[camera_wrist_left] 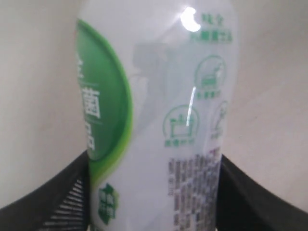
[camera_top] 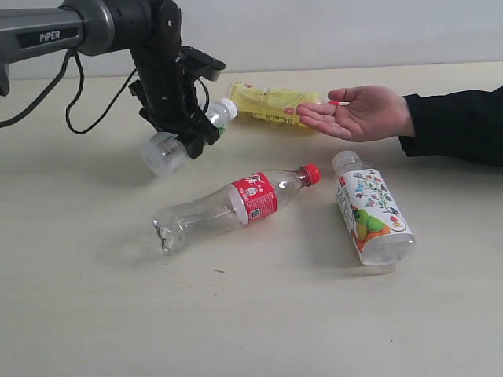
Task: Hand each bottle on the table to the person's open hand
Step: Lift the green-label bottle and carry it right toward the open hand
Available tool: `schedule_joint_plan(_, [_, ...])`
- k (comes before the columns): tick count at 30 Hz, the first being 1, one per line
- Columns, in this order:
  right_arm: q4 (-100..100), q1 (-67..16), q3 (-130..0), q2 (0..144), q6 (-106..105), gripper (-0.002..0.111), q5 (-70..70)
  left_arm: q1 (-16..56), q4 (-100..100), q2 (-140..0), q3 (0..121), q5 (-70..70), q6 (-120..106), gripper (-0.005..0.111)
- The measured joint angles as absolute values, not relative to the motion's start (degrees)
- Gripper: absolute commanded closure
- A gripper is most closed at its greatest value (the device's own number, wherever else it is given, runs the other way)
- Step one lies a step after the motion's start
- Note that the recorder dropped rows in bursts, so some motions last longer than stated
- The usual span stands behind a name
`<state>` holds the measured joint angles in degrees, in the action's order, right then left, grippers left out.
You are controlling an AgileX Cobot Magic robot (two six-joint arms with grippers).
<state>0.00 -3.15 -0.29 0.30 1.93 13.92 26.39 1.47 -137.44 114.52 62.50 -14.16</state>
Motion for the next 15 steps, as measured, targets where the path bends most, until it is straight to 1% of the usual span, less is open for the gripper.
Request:
schedule_joint_plan(7, [0.0, -3.15, -0.29, 0.3, 1.93, 0.108, 13.92, 29.2, 6.75, -130.55, 114.52, 66.59, -0.8, 0.107])
schedule_joint_plan(15, [0.0, -3.15, -0.29, 0.3, 1.93, 0.108, 13.92, 36.69, 8.9, -124.35, 114.52, 69.61, 12.61, 0.107])
